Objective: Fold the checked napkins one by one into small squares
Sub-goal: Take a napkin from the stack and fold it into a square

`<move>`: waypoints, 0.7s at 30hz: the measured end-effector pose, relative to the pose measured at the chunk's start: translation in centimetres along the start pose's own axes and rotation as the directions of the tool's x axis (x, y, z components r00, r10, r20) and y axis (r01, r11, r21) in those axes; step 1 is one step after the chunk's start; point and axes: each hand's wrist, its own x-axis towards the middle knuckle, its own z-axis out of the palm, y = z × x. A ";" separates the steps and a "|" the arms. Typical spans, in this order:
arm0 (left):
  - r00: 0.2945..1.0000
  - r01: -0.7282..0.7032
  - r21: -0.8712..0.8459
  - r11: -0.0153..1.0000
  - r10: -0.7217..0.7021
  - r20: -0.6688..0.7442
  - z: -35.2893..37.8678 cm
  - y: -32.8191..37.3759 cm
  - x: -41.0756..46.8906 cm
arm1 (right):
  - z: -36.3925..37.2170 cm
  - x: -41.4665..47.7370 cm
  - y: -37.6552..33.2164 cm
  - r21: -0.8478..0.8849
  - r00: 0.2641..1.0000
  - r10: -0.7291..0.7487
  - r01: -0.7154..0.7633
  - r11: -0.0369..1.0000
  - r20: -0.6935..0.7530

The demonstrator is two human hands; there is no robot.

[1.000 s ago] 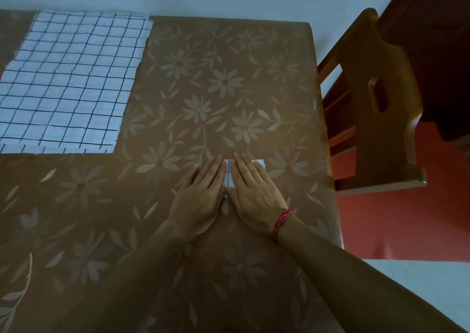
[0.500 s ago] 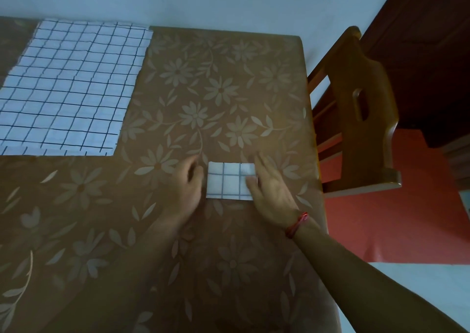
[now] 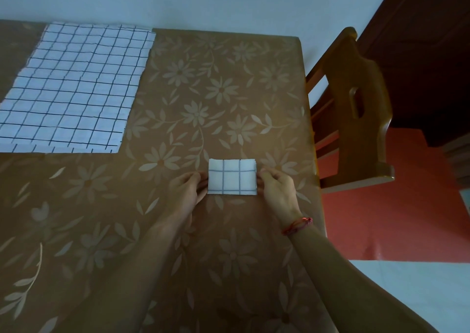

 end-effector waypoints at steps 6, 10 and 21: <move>0.999 -0.031 0.031 0.999 0.030 0.011 0.0 0.0 -0.1 | 0.0 0.0 -0.3 0.021 1.000 0.013 -0.013 1.000 -0.001; 0.998 -0.054 0.054 0.997 0.052 0.027 0.1 0.0 0.1 | 0.1 -0.7 -0.4 0.026 1.000 0.006 -0.006 1.000 -0.008; 0.994 -0.110 0.174 0.979 0.110 0.009 -1.3 0.1 -0.1 | -0.6 -1.4 -0.9 -0.065 0.997 -0.076 0.076 0.995 -0.004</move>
